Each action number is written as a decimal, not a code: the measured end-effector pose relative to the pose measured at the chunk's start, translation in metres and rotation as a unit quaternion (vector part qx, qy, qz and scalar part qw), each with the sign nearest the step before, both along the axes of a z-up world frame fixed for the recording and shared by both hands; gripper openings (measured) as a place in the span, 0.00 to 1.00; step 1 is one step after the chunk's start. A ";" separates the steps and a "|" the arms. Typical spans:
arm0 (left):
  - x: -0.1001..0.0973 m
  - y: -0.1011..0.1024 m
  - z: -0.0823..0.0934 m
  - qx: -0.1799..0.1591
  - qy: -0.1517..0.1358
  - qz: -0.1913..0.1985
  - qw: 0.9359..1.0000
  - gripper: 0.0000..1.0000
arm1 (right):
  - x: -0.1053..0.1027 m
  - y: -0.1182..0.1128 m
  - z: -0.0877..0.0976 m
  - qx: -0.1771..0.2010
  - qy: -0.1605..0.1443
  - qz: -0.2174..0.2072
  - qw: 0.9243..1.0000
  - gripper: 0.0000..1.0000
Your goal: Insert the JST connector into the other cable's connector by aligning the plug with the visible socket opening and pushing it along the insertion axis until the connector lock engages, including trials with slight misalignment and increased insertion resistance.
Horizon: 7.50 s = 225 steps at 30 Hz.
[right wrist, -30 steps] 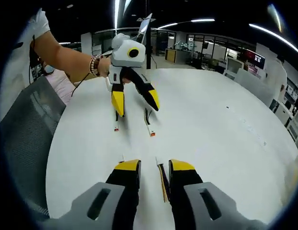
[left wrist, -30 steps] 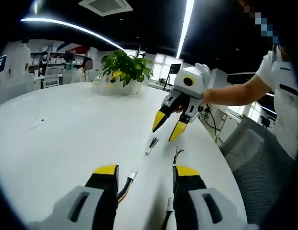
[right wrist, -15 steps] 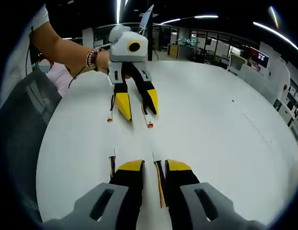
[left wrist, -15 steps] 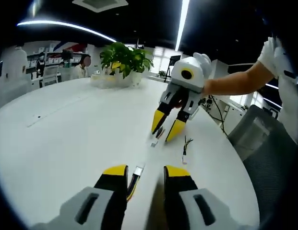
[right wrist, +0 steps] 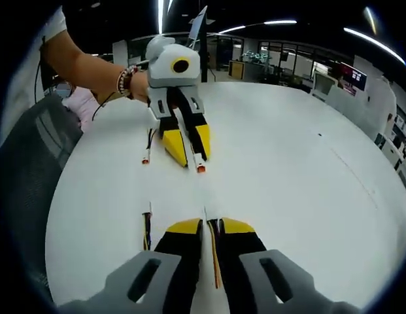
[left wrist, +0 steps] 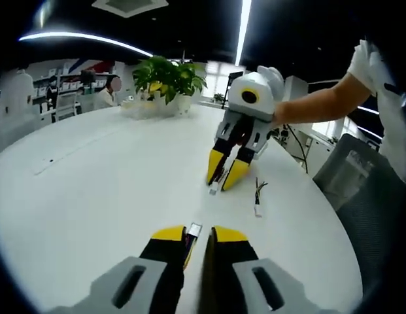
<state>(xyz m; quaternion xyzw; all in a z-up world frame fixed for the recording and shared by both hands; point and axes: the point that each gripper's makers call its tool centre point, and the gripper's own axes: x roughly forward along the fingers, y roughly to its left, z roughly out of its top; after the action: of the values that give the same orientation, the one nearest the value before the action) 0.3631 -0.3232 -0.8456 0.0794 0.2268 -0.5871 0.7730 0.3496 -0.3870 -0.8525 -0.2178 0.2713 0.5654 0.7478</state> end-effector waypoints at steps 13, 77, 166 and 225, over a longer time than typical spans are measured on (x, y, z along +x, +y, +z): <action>-0.010 -0.002 0.002 0.005 -0.015 -0.018 1.000 0.00 | -0.007 0.000 0.003 -0.002 0.003 0.007 1.000 0.04; -0.170 0.015 0.069 0.032 -0.039 -0.031 0.998 0.00 | -0.163 0.071 0.068 0.025 -0.020 0.124 0.992 0.04; -0.180 0.014 0.113 -0.116 -0.029 -0.055 0.991 0.00 | -0.170 0.073 0.115 0.145 0.002 0.106 0.984 0.04; -0.016 0.004 0.010 -0.005 -0.003 0.005 1.000 0.02 | -0.004 0.062 0.012 0.086 0.015 0.017 0.996 0.04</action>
<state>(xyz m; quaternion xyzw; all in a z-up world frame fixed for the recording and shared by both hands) 0.3469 -0.3189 -0.8353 0.0766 0.2219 -0.5839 0.7771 0.3457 -0.3248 -0.8402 -0.1486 0.2290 0.6029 0.7497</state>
